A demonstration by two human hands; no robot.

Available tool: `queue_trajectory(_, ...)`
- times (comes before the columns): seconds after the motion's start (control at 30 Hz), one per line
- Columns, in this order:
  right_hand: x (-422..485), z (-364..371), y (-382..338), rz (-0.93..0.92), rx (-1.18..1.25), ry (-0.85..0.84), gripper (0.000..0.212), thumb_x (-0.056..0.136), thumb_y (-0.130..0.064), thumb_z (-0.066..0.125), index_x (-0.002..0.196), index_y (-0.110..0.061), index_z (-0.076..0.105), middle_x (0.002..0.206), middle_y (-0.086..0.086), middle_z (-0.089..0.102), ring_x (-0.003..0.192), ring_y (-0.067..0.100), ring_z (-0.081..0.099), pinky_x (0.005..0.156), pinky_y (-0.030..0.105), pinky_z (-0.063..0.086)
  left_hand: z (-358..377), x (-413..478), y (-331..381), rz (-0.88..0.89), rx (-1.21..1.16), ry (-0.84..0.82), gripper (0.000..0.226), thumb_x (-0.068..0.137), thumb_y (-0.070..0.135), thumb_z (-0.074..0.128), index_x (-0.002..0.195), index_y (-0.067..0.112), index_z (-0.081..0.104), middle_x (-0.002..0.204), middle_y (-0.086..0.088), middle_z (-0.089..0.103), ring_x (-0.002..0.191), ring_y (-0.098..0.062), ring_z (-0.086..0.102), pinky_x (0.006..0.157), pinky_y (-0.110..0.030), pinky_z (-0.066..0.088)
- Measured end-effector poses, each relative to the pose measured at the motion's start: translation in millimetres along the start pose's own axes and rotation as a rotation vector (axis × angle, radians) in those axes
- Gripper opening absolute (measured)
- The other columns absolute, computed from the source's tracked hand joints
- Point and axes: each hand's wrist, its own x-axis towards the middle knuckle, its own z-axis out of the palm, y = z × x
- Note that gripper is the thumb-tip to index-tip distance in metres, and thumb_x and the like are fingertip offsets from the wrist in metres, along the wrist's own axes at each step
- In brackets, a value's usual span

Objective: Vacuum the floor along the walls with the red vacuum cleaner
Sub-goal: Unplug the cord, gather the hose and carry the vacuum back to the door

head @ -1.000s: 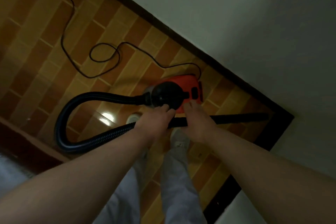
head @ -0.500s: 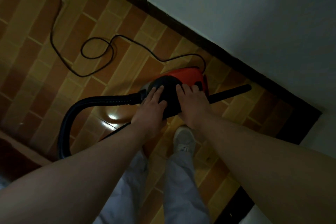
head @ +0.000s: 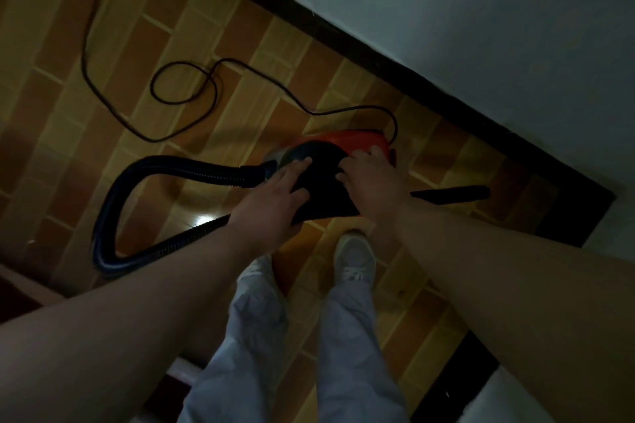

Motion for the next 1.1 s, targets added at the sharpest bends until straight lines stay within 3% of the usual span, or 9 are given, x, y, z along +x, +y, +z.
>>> queue_trajectory(0.07,6,0,-15,-0.005,0.04,0.054,0.028,0.109,-0.028,0.041,0.118,-0.01,0.059,0.12,0.009,0.056,0.115,0.03,0.045,0.092,0.034,0.034,1,1,-3,0.057,0.015,0.008,0.039,0.081,0.031,0.075,0.117,0.016,0.068,0.169,-0.011,0.01,0.154,-0.03,0.018,0.11,-0.048,0.043)
queue_trajectory(0.13,10,-1,-31,-0.046,0.069,0.05,0.034,0.106,-0.035,0.044,0.128,-0.012,0.057,0.126,0.009,0.055,0.118,0.03,0.044,0.096,0.038,0.038,1,1,-6,0.081,0.034,0.004,0.044,0.081,0.03,0.075,0.122,0.017,0.069,0.168,-0.013,0.011,0.154,-0.03,0.017,0.111,-0.047,0.042)
queue_trajectory(0.3,7,3,-31,0.018,-0.073,-0.029,0.045,0.097,-0.054,0.05,0.127,-0.021,0.056,0.122,0.002,0.06,0.121,0.028,0.042,0.095,0.041,0.033,-2,-6,-13,0.074,0.034,-0.011,0.036,0.081,0.028,0.078,0.115,0.015,0.072,0.169,-0.013,0.009,0.154,-0.031,0.018,0.107,-0.042,0.043)
queue_trajectory(0.47,6,11,-35,0.076,-0.004,0.028,0.028,0.103,-0.042,0.047,0.119,-0.022,0.058,0.115,0.002,0.063,0.117,0.027,0.044,0.092,0.038,0.033,2,-10,-20,0.102,0.102,-0.008,0.04,0.078,0.031,0.08,0.115,0.018,0.072,0.169,-0.014,0.006,0.155,-0.032,0.014,0.114,-0.046,0.035)
queue_trajectory(0.77,17,16,-63,0.158,0.179,0.125,0.029,0.103,-0.037,0.051,0.126,-0.021,0.058,0.119,0.003,0.061,0.118,0.028,0.046,0.098,0.041,0.034,-4,-8,-37,0.135,0.252,-0.024,0.037,0.083,0.03,0.075,0.119,0.024,0.07,0.169,-0.012,-0.009,0.156,-0.03,-0.013,0.126,-0.051,0.011)
queue_trajectory(0.97,-6,33,-42,0.317,0.325,0.292,0.063,0.09,-0.039,0.066,0.142,-0.012,0.044,0.138,0.012,0.046,0.125,0.031,0.045,0.103,0.043,0.042,-15,-2,-37,0.2,0.426,-0.08,0.029,0.085,0.035,0.071,0.113,0.029,0.072,0.167,-0.013,-0.021,0.154,-0.03,-0.019,0.124,-0.058,0.0)
queue_trajectory(1.1,-45,70,-9,0.493,0.339,0.169,0.057,0.097,-0.028,0.054,0.15,-0.015,0.038,0.134,0.015,0.05,0.117,0.031,0.048,0.099,0.041,0.044,-12,7,-23,0.224,0.473,-0.109,0.027,0.083,0.036,0.071,0.109,0.032,0.071,0.166,-0.012,-0.024,0.154,-0.03,-0.021,0.122,-0.063,0.0)
